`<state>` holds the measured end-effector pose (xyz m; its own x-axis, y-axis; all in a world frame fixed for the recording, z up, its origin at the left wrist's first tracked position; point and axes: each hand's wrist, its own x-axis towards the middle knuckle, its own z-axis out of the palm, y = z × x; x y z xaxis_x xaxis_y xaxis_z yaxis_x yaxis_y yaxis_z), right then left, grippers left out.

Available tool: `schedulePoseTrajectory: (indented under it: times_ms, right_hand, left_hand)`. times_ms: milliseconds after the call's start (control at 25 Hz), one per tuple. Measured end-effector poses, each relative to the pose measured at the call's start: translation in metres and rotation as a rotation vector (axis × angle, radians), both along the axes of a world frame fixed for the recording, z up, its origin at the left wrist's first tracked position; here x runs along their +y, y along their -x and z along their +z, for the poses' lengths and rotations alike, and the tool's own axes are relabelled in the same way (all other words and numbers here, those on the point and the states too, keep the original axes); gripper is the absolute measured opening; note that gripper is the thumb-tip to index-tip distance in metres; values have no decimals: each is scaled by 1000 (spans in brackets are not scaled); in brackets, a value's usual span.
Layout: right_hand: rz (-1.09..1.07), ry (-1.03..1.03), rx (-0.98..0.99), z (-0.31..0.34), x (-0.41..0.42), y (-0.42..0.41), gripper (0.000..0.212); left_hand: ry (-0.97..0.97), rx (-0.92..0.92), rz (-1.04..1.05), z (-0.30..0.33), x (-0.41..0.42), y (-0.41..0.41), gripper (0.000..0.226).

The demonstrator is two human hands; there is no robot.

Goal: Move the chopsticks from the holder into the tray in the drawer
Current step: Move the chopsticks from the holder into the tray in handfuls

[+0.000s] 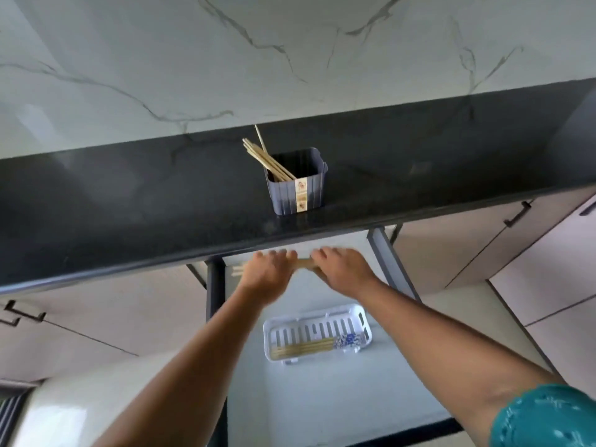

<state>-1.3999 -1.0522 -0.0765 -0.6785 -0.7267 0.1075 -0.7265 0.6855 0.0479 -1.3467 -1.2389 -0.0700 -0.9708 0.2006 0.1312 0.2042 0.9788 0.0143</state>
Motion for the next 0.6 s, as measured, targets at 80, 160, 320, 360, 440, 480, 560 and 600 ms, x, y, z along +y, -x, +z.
schedulePoseTrajectory:
  times_ms: [80, 160, 320, 360, 440, 480, 560, 600]
  right_hand:
    - [-9, -118, -219, -37, 18, -25, 36]
    - [-17, -237, -329, -66, 32, -42, 24]
    - [-88, -355, -511, -98, 46, -52, 32]
    - [-105, -363, -543, -101, 46, -51, 35]
    - [-135, -402, -561, -109, 43, -49, 45]
    - [-145, -421, -563, -113, 39, -47, 52]
    - [-164, -447, -562, -124, 32, -41, 56]
    - [-174, -450, -567, -128, 28, -39, 54]
  left_hand:
    - [20, -140, 8, -44, 7, -33, 15]
    - [11, -276, -6, -86, 20, -59, 22]
    - [-73, -511, 141, -123, 31, -91, 54]
    - [-70, -533, 150, -133, 28, -94, 58]
    - [-111, -626, 210, -143, 21, -97, 62]
    - [-152, -637, 238, -146, 20, -98, 62]
    - [-212, -636, 265, -153, 18, -94, 57]
    - [-213, -623, 259, -156, 18, -93, 55]
